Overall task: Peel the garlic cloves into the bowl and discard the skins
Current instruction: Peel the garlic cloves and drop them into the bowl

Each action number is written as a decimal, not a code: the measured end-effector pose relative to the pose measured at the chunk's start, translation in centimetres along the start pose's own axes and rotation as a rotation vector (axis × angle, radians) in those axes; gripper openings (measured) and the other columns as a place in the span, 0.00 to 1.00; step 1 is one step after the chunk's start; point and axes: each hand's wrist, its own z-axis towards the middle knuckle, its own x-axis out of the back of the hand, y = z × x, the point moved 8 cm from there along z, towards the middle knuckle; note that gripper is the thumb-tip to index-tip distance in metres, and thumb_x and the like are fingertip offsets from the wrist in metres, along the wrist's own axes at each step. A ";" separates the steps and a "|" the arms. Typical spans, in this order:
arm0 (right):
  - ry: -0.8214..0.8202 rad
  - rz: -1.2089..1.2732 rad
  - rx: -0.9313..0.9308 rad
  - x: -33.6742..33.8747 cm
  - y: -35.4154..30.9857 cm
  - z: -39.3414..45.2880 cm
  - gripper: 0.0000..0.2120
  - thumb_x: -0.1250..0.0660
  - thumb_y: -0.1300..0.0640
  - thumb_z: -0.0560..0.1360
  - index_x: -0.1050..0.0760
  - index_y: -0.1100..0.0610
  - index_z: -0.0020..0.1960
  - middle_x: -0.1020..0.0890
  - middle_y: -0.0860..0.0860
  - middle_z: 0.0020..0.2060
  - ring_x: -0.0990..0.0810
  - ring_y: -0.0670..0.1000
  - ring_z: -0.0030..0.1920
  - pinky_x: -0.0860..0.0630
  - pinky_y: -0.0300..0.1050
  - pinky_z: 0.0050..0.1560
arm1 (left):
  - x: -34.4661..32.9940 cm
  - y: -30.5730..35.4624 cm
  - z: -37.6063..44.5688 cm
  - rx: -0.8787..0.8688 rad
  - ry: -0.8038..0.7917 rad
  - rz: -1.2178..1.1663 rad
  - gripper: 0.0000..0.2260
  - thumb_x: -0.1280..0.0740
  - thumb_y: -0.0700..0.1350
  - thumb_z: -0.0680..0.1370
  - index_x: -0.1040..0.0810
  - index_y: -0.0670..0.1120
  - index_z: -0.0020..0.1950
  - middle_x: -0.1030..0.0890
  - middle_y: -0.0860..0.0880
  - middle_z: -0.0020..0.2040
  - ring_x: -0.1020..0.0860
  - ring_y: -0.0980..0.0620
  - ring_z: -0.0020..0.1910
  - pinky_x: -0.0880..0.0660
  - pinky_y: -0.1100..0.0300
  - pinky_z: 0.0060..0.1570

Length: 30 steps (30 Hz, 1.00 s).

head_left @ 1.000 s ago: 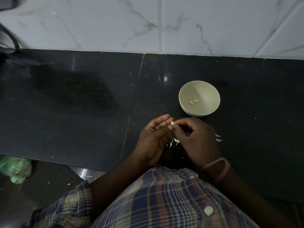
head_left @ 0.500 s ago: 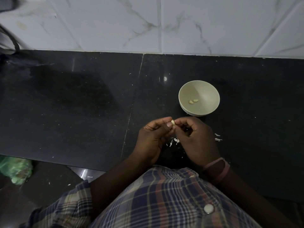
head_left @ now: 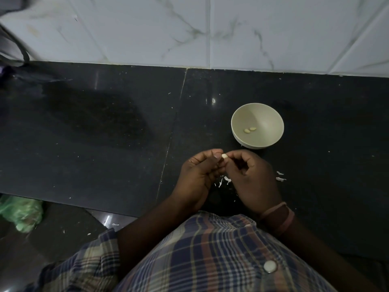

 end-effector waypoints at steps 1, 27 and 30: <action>-0.001 0.060 -0.048 -0.1 0.3 0.0 0.05 0.29 0.56 0.77 0.18 0.53 0.52 0.15 0.46 0.42 0.16 0.44 0.44 0.19 0.43 0.46 | 0.0 0.0 0.0 -0.003 0.004 -0.007 0.06 0.32 0.38 0.77 0.18 0.41 0.52 0.16 0.43 0.43 0.17 0.52 0.42 0.19 0.59 0.48; 0.038 0.051 -0.015 0.8 -1.1 0.4 0.02 0.27 0.58 0.76 0.15 0.53 0.46 0.14 0.44 0.37 0.15 0.41 0.39 0.19 0.37 0.43 | 0.5 0.4 0.0 -0.102 0.030 0.117 0.06 0.29 0.36 0.73 0.17 0.41 0.50 0.14 0.42 0.45 0.15 0.49 0.42 0.19 0.58 0.43; 0.023 0.073 -0.058 0.8 -0.7 0.4 0.02 0.26 0.56 0.75 0.15 0.53 0.46 0.14 0.46 0.36 0.14 0.46 0.38 0.17 0.53 0.44 | 0.7 1.3 -0.1 -0.201 0.049 0.276 0.06 0.29 0.34 0.76 0.15 0.41 0.50 0.14 0.39 0.46 0.16 0.46 0.45 0.19 0.55 0.45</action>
